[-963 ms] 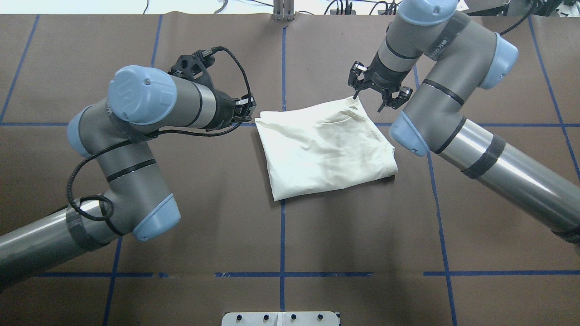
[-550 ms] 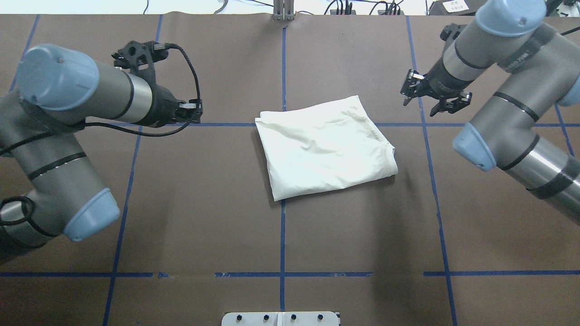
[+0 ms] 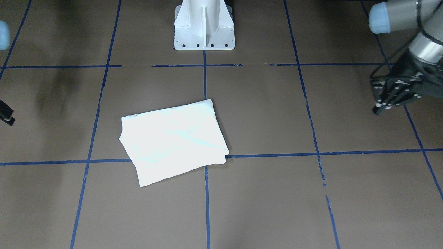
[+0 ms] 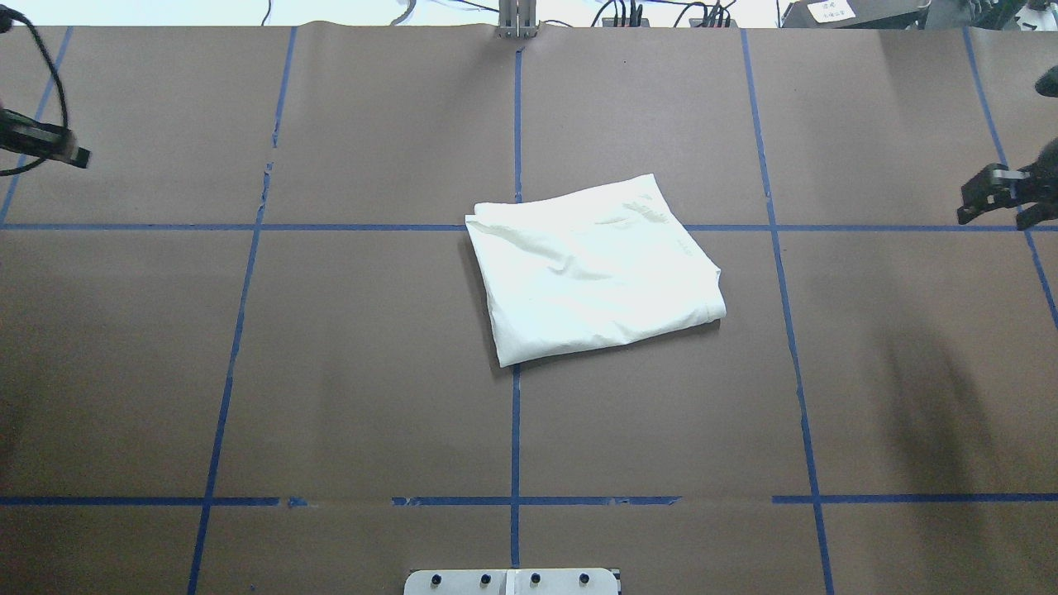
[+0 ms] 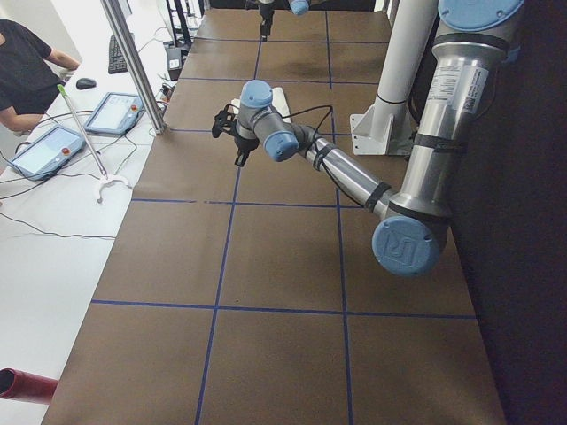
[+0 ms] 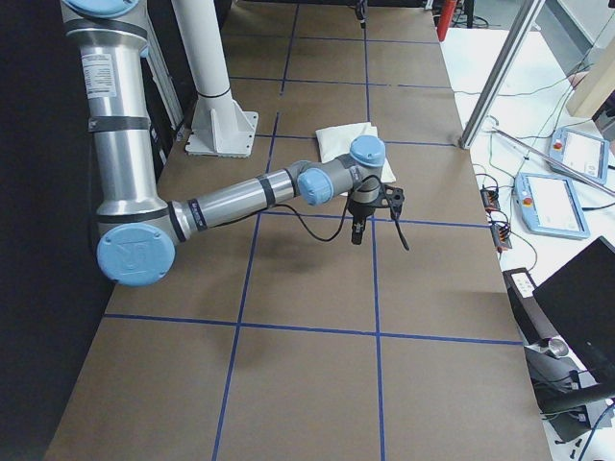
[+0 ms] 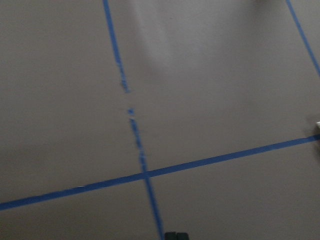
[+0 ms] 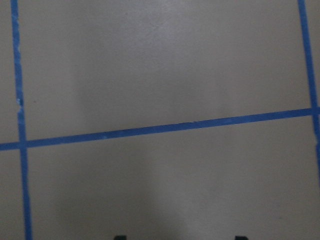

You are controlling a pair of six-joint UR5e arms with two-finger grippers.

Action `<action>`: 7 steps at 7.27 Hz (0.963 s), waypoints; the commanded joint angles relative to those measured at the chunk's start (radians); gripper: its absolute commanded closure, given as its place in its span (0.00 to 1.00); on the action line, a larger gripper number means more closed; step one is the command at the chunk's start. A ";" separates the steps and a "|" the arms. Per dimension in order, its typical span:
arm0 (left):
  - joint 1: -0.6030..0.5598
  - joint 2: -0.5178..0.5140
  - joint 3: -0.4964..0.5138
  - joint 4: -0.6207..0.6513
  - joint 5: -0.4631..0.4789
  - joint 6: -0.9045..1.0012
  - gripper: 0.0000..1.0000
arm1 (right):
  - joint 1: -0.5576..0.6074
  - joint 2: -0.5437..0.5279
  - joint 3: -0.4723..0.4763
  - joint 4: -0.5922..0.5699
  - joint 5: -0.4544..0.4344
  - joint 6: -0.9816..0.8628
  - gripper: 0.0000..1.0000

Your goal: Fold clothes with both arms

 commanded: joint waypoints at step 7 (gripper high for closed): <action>-0.352 0.217 0.016 0.441 -0.137 0.473 0.00 | 0.230 -0.190 0.008 -0.016 0.046 -0.344 0.00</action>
